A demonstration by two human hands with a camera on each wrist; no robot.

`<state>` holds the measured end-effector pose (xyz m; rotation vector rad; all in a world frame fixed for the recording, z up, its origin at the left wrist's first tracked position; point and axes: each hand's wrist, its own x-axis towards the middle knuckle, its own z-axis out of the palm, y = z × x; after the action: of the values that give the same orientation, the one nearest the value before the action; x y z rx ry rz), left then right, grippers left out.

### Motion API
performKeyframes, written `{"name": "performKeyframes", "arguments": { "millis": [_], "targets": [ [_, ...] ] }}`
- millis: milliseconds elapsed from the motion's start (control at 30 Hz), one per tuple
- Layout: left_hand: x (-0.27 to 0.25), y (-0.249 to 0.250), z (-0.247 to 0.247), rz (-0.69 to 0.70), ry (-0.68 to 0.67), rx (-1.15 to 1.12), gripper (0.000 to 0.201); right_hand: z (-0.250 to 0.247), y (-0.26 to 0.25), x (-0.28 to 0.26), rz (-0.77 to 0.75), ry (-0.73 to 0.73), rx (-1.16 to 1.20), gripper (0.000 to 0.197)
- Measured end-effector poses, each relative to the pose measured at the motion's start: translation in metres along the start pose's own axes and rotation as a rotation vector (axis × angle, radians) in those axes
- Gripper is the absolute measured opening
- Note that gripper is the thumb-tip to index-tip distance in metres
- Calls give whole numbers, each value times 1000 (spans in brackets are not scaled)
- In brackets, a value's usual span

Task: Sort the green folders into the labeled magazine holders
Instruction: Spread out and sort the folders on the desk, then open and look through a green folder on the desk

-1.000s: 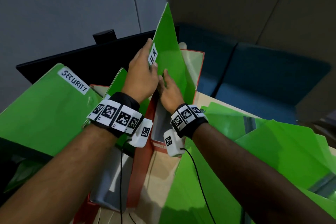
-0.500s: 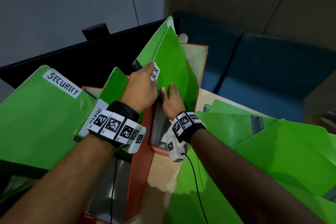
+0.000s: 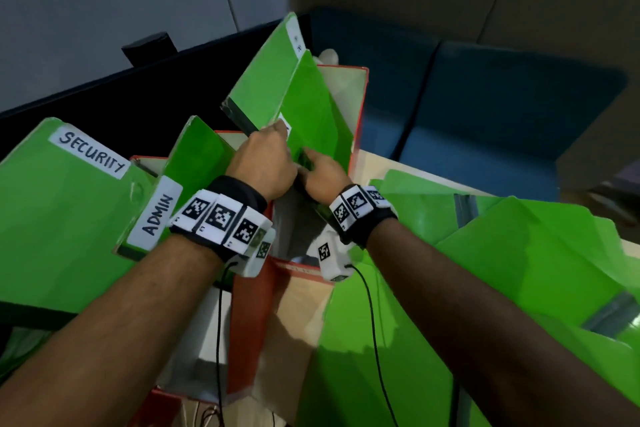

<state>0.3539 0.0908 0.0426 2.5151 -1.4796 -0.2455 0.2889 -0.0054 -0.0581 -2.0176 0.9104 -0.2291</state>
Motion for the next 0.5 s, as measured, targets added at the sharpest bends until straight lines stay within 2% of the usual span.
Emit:
{"name": "performKeyframes", "arguments": {
  "millis": [67,133,200,267,400,433,500],
  "targets": [
    [-5,9,6,14,9,-18,49,-17,4,-21,-101,11,89,53],
    [-15,25,16,76,12,-52,61,-35,20,-48,-183,68,187,44],
    [-27,43,29,155,3,-114,64,-55,46,-77,-216,161,196,32],
    [-40,62,49,233,-21,-166,66,-73,81,-109,-175,225,106,26],
    [-64,96,99,331,-133,-198,66,-92,157,-188,-51,231,-107,24],
    [-72,104,112,355,-169,-211,66,-92,172,-212,-41,213,-144,22],
    [-85,118,136,398,-240,-245,66,-82,193,-261,-26,64,-210,21]
  ]
}}
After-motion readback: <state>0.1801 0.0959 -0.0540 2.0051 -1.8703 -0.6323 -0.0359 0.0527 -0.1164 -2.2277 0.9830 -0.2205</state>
